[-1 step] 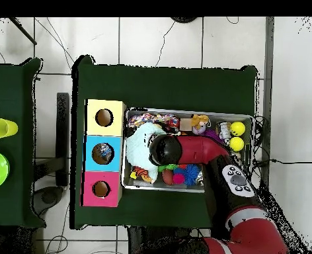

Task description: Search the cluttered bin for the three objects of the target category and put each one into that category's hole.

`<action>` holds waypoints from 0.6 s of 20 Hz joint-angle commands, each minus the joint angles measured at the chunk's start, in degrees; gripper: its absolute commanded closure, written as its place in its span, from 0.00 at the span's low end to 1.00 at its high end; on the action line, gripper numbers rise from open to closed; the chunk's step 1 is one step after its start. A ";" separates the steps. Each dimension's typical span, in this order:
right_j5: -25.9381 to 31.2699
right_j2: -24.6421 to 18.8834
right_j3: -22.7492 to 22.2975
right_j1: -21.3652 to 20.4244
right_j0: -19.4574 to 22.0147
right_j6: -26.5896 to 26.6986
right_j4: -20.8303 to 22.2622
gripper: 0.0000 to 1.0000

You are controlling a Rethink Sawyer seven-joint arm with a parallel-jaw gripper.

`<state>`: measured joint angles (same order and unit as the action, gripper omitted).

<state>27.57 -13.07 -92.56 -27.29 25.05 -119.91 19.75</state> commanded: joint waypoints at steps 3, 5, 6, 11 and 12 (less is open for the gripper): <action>6.50 1.94 -5.46 3.08 0.46 -0.14 1.25 0.00; 4.23 2.87 -5.34 2.93 -0.18 -0.53 2.58 0.00; 3.75 3.15 -5.25 2.88 -0.45 -0.59 2.93 0.00; 0.07 5.08 -4.24 2.01 -1.76 0.20 6.36 1.00; -0.73 5.08 -4.41 1.92 -1.72 0.15 6.66 1.00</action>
<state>27.70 -11.07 -92.62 -27.44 23.97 -119.91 20.98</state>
